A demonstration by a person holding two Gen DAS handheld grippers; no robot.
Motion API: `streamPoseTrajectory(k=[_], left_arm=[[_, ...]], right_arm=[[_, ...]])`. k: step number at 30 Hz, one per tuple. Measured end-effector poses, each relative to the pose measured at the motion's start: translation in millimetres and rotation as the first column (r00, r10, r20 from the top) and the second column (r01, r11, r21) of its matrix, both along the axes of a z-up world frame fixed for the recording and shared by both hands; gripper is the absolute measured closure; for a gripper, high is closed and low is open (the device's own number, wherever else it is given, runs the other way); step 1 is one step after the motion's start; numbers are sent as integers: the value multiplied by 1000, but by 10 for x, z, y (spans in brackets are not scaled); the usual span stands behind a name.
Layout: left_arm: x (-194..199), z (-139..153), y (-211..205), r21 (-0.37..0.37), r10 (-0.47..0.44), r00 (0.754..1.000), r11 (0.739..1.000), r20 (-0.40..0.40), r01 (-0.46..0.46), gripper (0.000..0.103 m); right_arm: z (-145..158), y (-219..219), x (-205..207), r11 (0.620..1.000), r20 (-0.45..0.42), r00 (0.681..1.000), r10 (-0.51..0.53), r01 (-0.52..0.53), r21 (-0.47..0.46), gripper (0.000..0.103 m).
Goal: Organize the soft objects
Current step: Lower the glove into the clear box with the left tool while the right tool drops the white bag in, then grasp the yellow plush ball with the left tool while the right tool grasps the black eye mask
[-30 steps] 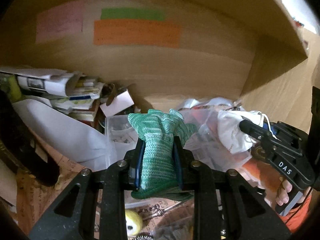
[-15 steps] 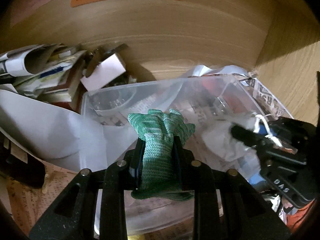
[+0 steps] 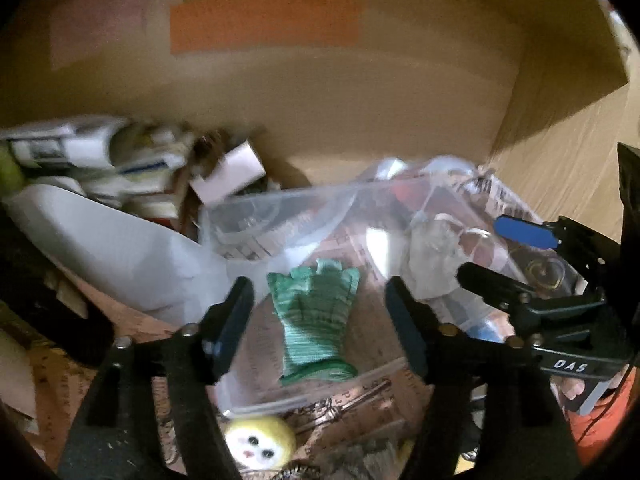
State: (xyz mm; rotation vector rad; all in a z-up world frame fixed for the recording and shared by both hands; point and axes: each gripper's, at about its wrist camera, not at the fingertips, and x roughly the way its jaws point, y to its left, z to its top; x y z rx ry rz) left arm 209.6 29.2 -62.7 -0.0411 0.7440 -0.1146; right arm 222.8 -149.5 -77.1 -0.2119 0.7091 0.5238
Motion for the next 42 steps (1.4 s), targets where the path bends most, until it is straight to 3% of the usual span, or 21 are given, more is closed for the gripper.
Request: streamPoseTrajectory(k=[3, 7, 9, 13, 21, 31, 38, 42], left_arm=[[-230, 181, 54, 20, 24, 996, 999, 86, -25, 17], [-522, 326, 122, 21, 42, 985, 999, 165, -46, 3], [-634, 349, 141, 16, 54, 982, 998, 182, -58, 2], [-819, 296, 168, 22, 71, 980, 997, 186, -77, 1], [-1034, 3, 204, 26, 101, 988, 994, 118, -105, 1], [-1132, -449, 302, 13, 140, 990, 990, -2, -140, 1], [-987, -672, 369, 17, 155, 986, 988, -57, -154, 1], [-876, -734, 396, -9, 145, 986, 989, -87, -146, 23]], right_arm=[[185, -83, -145, 999, 74, 997, -23, 21, 28, 18], [388, -197, -373, 997, 141, 989, -42, 32, 71, 13], [444, -235, -469, 995, 164, 985, -51, 36, 92, 2], [479, -282, -688, 994, 199, 979, -47, 26, 109, 0], [264, -277, -994, 995, 157, 987, -34, 18, 101, 0], [-256, -133, -1157, 998, -11, 1000, 23, -22, 56, 0], [-418, -231, -1086, 999, -54, 998, -44, 45, 19, 0], [-422, -410, -994, 993, -73, 992, -103, 106, 43, 0]])
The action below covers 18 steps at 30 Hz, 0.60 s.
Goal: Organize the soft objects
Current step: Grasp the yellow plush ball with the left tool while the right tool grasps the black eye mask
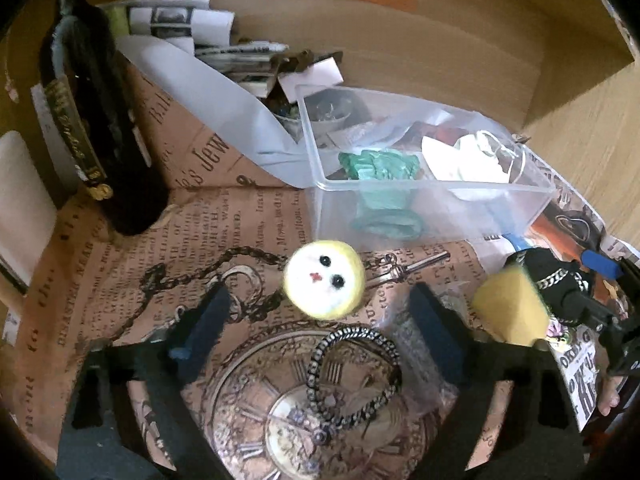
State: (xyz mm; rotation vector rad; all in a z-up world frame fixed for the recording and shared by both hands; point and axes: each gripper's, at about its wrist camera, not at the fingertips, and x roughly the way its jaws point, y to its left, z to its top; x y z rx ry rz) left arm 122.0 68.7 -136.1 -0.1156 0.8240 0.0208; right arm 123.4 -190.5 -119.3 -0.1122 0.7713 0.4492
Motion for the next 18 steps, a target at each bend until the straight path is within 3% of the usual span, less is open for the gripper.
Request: streamPoseTrajectory(k=[7, 9, 12, 16, 18], left_arm=[[160, -115, 7, -37, -5, 999, 999, -54, 3, 50], [188, -146, 15, -46, -7, 998, 999, -65, 4, 57], [177, -145, 7, -48, -6, 998, 999, -59, 3, 58], [105, -113, -27, -34, -15, 999, 999, -40, 14, 59], [72, -101, -40, -35, -17, 999, 999, -39, 16, 59]], right_arm=[[-54, -240, 142, 996, -84, 994, -69, 74, 58, 14], [-69, -282, 167, 994, -93, 992, -85, 91, 64, 26], [-109, -334, 214, 992, -116, 989, -94, 103, 73, 46], [-119, -323, 231, 993, -109, 990, -89, 97, 71, 61], [-104, -308, 218, 994, -96, 992, -79, 86, 67, 75]])
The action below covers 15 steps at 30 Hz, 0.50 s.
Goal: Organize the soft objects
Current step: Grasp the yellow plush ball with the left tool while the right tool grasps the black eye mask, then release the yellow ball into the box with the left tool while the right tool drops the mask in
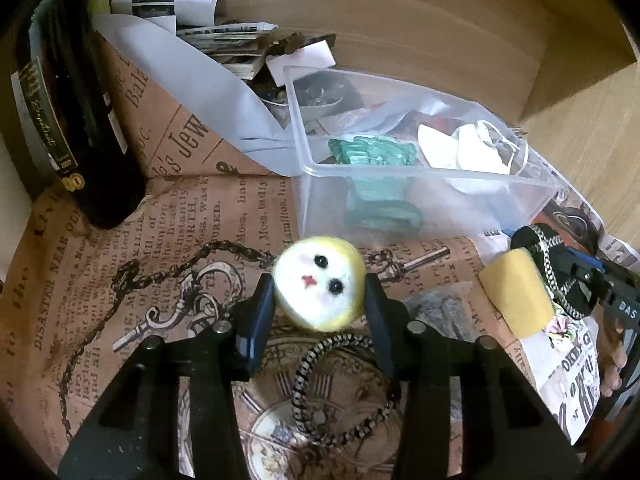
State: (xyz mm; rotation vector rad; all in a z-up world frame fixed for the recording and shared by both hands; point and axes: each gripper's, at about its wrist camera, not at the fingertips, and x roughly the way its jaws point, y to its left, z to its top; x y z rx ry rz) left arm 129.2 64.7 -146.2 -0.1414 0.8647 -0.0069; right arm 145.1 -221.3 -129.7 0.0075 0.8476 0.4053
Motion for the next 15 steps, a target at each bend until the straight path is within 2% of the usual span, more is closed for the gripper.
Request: streamPoseTrajectory(k=[2, 4, 8, 15], left_arm=[[-41, 23, -7, -3, -1, 1000, 1000, 5, 1, 60], [-95, 64, -9, 1, 2, 1000, 1000, 16, -2, 60], [-192, 201, -28, 13, 0, 999, 1000, 54, -1, 60], [-288, 487, -66, 18, -9, 991, 1000, 131, 7, 60]], right_arm=[[14, 4, 5, 1000, 9, 1000, 12, -12, 3, 85], [41, 19, -6, 1000, 26, 1000, 17, -17, -3, 89], [105, 28, -35, 1000, 57, 998, 17, -17, 2, 91], [412, -33, -111, 1000, 158, 987, -3, 0, 17, 91]])
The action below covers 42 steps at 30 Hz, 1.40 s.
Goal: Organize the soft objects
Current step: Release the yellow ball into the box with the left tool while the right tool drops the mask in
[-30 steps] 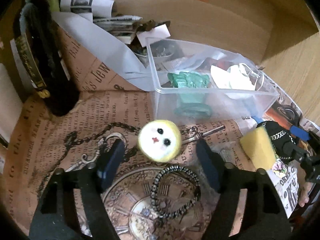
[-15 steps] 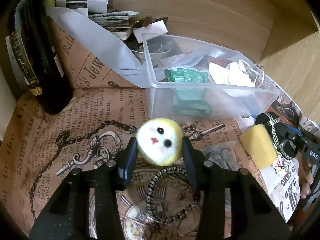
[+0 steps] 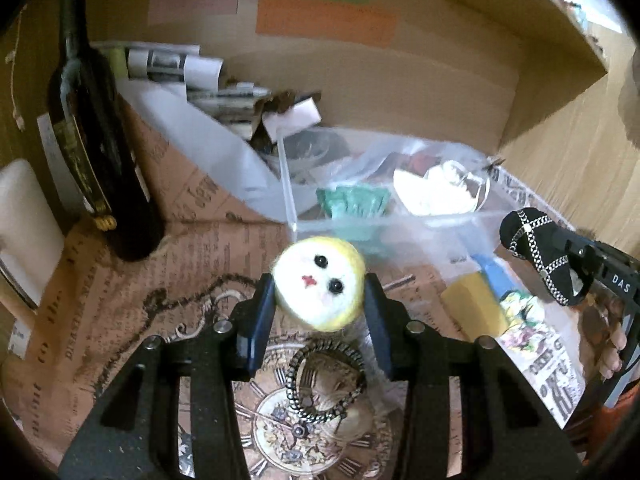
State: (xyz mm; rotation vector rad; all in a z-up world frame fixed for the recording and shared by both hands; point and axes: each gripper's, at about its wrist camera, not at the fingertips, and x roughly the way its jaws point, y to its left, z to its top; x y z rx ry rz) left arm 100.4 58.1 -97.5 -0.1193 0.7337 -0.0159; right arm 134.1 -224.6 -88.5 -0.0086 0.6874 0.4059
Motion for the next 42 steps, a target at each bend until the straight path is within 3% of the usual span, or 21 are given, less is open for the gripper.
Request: streamPoseTrajectory(k=[10, 18, 28, 37, 42], left_arm=[[126, 350, 13, -16, -11, 996, 1000, 92, 12, 59], [433, 406, 12, -10, -40, 996, 999, 83, 41, 59], [927, 124, -109, -52, -128, 990, 991, -63, 125, 59], [1185, -108, -271, -27, -160, 978, 987, -131, 158, 59], [1170, -126, -322, 9, -157, 979, 987, -129, 160, 58]], right_arm=[[510, 18, 39, 1000, 165, 986, -6, 3, 15, 91], [613, 298, 292, 999, 224, 973, 47, -48, 3, 91], [320, 753, 687, 986, 138, 978, 158, -150, -66, 91], [-6, 969, 894, 972, 36, 981, 192, -185, -145, 91], [-71, 977, 948, 968, 3, 981, 192, -189, -162, 88]])
